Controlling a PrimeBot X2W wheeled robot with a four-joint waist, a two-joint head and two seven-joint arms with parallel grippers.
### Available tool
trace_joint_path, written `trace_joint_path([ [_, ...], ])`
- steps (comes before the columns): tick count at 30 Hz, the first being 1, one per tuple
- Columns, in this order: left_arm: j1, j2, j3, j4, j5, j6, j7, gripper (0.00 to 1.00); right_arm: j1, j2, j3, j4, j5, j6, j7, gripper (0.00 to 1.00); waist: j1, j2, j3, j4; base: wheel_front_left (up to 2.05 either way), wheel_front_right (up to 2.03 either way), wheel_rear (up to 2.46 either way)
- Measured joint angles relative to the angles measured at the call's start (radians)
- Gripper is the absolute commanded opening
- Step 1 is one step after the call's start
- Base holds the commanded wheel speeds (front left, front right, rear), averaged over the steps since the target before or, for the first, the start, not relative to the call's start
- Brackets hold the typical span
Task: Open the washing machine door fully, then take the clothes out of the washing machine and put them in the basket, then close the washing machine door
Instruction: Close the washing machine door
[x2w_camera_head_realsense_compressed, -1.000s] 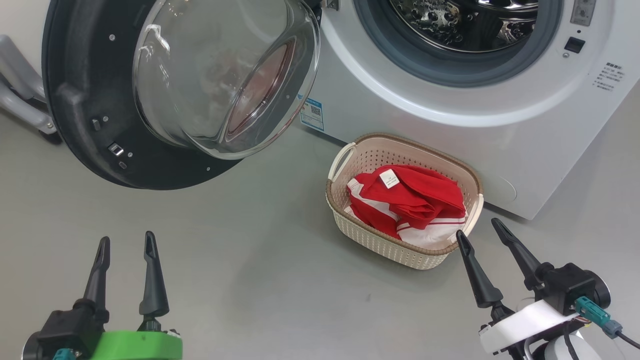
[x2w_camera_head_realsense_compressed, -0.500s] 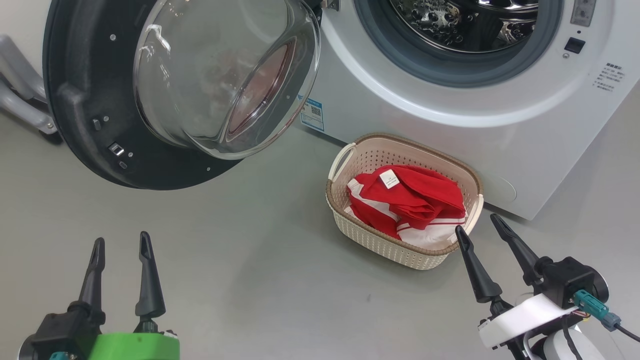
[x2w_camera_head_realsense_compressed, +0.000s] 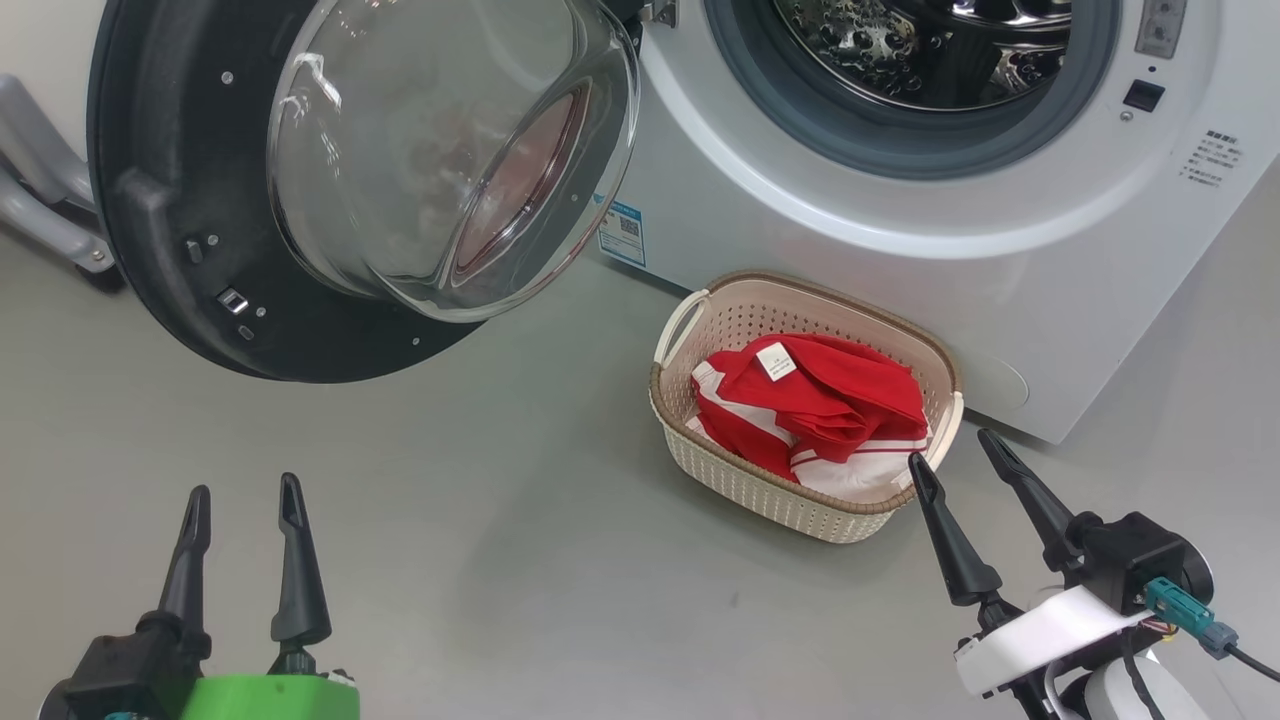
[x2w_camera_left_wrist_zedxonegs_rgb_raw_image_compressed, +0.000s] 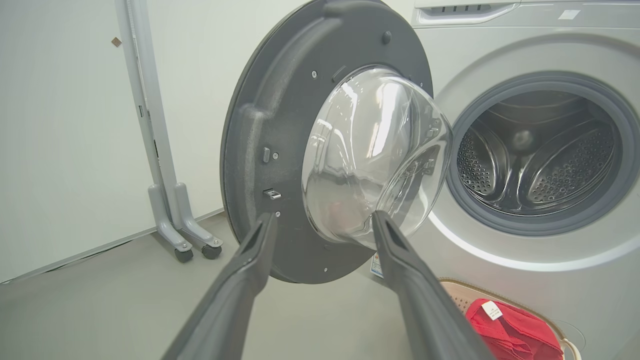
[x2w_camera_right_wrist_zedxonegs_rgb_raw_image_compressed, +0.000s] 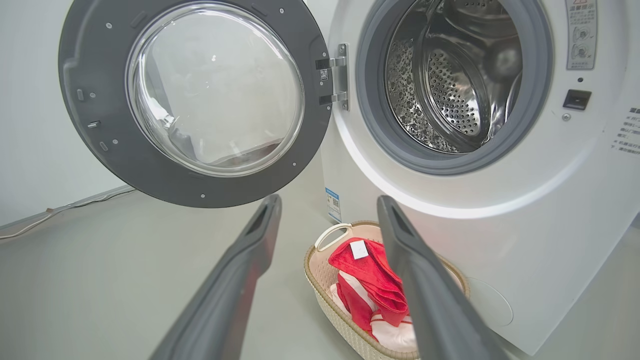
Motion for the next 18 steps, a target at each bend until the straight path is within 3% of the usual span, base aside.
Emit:
trace_joint_path([
  [18, 0.003, 0.0, 0.001, 0.0, 0.0, 0.0, 0.0, 1.0, 0.0, 0.001, -0.001, 0.007, 0.005, 0.0, 0.0, 1.0, 0.0001, 0.0, -0.006, -0.002, 0.0, 0.0, 0.0],
])
